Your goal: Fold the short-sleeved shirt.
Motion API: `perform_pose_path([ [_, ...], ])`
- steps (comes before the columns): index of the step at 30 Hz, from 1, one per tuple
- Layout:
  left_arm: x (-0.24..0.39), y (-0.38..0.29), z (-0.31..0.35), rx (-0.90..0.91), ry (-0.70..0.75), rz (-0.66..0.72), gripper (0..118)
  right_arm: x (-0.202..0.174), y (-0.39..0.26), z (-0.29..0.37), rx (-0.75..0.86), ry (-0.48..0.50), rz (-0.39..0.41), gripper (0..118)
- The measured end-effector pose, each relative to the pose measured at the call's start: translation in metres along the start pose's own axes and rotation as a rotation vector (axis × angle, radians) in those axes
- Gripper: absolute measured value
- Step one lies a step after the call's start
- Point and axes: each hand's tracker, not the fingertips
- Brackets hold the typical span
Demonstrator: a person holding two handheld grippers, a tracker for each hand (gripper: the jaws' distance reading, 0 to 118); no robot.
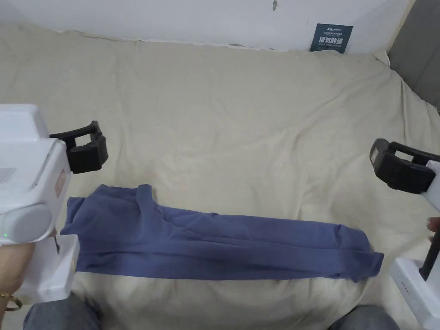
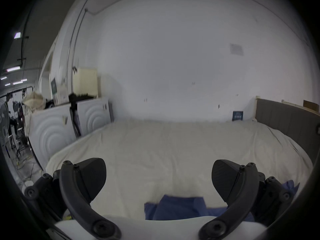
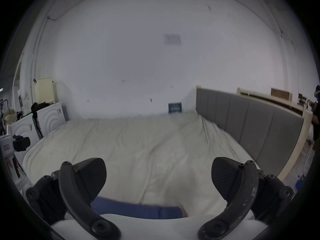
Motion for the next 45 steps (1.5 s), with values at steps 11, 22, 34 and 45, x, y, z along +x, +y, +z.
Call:
perform_pose_path([
  [11, 0.015, -0.003, 0.006, -0.027, -0.080, 0.010, 0, -0.026, -0.001, -0.003, 0.050, 0.052, -0.051, 2],
  [22, -0.049, -0.004, -0.039, -0.316, -0.178, 0.262, 0, -0.026, -0.008, -0.014, -0.004, 0.040, -0.051, 2],
  [34, -0.161, -0.140, -0.101, -0.686, -0.424, 0.773, 118, -0.034, -0.022, -0.035, -0.115, -0.022, -0.029, 2],
  [45, -0.137, -0.201, -0.100, -0.807, -0.621, 0.966, 118, -0.052, -0.028, -0.045, -0.167, -0.027, -0.017, 2],
])
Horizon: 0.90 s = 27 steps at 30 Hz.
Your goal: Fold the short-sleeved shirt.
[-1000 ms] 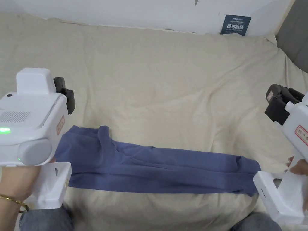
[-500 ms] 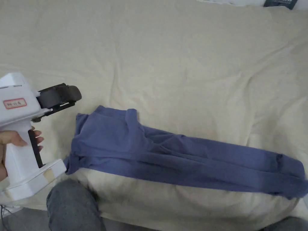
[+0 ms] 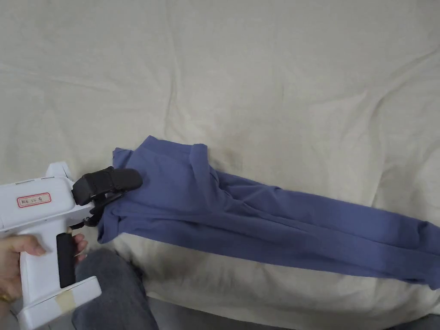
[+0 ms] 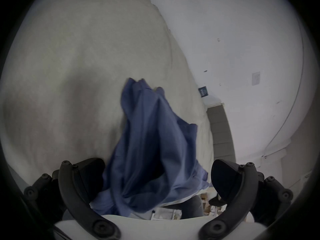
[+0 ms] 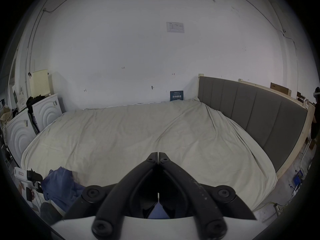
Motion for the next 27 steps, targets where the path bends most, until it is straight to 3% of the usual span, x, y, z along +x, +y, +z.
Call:
perform_pose_path([
  [4, -0.004, 0.001, -0.011, 0.000, -0.041, 0.082, 118, -0.004, -0.002, -0.001, -0.015, 0.000, 0.008, 2],
  [5, -0.001, 0.001, -0.012, 0.007, -0.029, 0.080, 112, -0.004, -0.002, -0.001, -0.017, 0.002, 0.009, 2],
  [6, 0.001, 0.002, -0.012, 0.025, 0.008, 0.074, 92, -0.004, -0.003, -0.001, -0.020, 0.005, 0.007, 2],
  [7, 0.001, 0.003, -0.013, 0.034, 0.075, 0.070, 57, -0.005, -0.003, 0.000, -0.021, 0.007, 0.006, 2],
  [8, 0.001, 0.005, -0.018, 0.024, 0.182, 0.065, 12, -0.005, -0.004, 0.000, -0.023, 0.010, 0.007, 2],
  [9, 0.002, 0.002, -0.023, -0.006, 0.221, 0.027, 13, -0.005, -0.004, 0.000, -0.024, 0.011, 0.011, 2],
  [11, 0.009, 0.001, -0.023, 0.006, 0.165, 0.037, 12, -0.004, -0.005, 0.000, -0.025, 0.012, 0.013, 2],
  [15, 0.036, 0.002, -0.023, 0.019, 0.317, -0.012, 11, 0.001, -0.006, 0.005, -0.012, 0.018, -0.005, 2],
  [18, 0.089, -0.012, -0.019, 0.048, 0.438, -0.272, 11, 0.008, -0.005, 0.012, 0.004, 0.020, -0.011, 2],
  [22, 0.170, -0.043, -0.014, 0.103, 0.465, -0.502, 11, 0.019, -0.003, 0.019, 0.028, 0.020, -0.021, 2],
  [27, 0.249, -0.102, -0.056, 0.044, 0.559, -0.843, 11, 0.034, -0.005, 0.031, 0.051, 0.033, -0.058, 2],
])
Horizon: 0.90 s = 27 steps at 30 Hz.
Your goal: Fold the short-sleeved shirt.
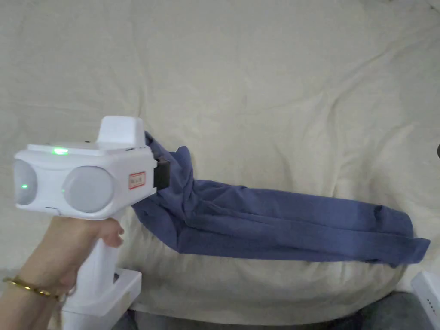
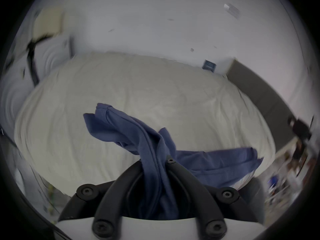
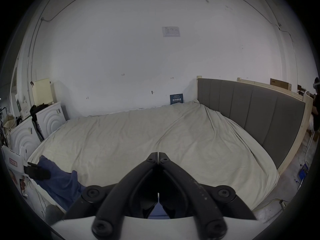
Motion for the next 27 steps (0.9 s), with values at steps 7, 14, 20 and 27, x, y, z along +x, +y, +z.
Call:
perform_pose_path([
  [7, 0.100, -0.013, -0.067, -0.132, -0.109, -0.010, 11, 0.022, -0.006, 0.023, 0.020, -0.011, -0.026, 2],
  [14, 0.160, -0.049, -0.135, -0.327, -0.209, -0.039, 55, 0.046, -0.014, 0.042, 0.008, -0.056, -0.053, 2],
  [20, 0.142, -0.026, -0.093, -0.158, -0.313, 0.035, 41, 0.058, -0.013, 0.051, 0.028, -0.080, -0.079, 2],
  [27, 0.101, -0.001, -0.052, 0.090, -0.086, -0.024, 0, 0.056, -0.014, 0.049, 0.035, -0.059, -0.084, 2],
])
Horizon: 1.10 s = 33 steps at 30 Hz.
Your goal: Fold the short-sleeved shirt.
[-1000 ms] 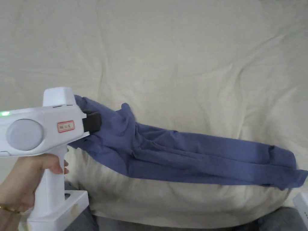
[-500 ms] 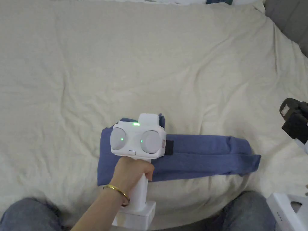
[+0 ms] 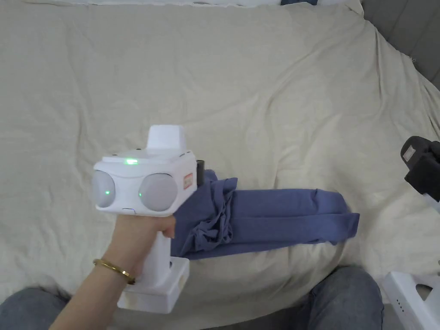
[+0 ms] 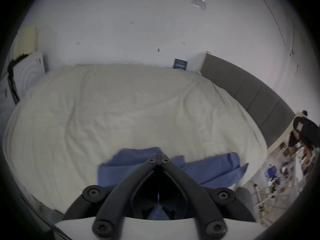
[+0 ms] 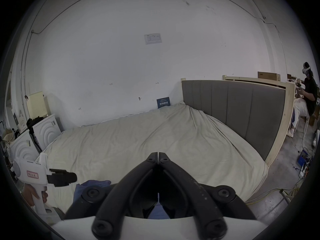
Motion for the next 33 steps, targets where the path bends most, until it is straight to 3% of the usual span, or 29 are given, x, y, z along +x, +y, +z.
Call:
perform_pose_path([
  [8, 0.019, -0.071, -0.037, -0.293, -0.083, 0.062, 0, -0.005, -0.008, 0.000, -0.024, 0.018, 0.003, 2],
  [13, 0.060, -0.105, -0.046, -0.373, -0.192, -0.005, 0, -0.003, -0.010, 0.002, -0.037, 0.012, 0.015, 2],
  [16, 0.079, -0.120, -0.061, -0.562, -0.314, 0.109, 0, -0.004, -0.010, 0.003, -0.038, -0.003, 0.025, 2],
  [20, 0.099, -0.121, -0.047, -0.427, -0.311, -0.038, 0, -0.003, -0.011, 0.004, -0.040, 0.003, 0.021, 2],
  [23, 0.086, -0.092, -0.024, -0.326, -0.427, 0.035, 3, -0.003, -0.009, 0.005, -0.037, 0.006, 0.033, 2],
  [25, 0.063, -0.067, -0.012, -0.209, -0.431, 0.101, 25, -0.004, -0.008, 0.005, -0.033, 0.012, 0.025, 2],
  [26, 0.050, -0.056, -0.008, -0.166, -0.434, 0.133, 60, -0.004, -0.007, 0.005, -0.030, 0.016, 0.021, 2],
  [28, 0.019, -0.036, -0.002, -0.096, -0.421, 0.200, 108, -0.006, -0.007, 0.004, -0.026, 0.021, 0.018, 2],
  [29, 0.002, -0.028, 0.001, -0.063, -0.416, 0.229, 118, -0.007, -0.006, 0.003, -0.026, 0.023, 0.019, 2],
  [33, -0.071, -0.010, 0.005, 0.010, -0.348, 0.286, 118, -0.014, -0.006, -0.003, -0.037, 0.037, 0.026, 2],
])
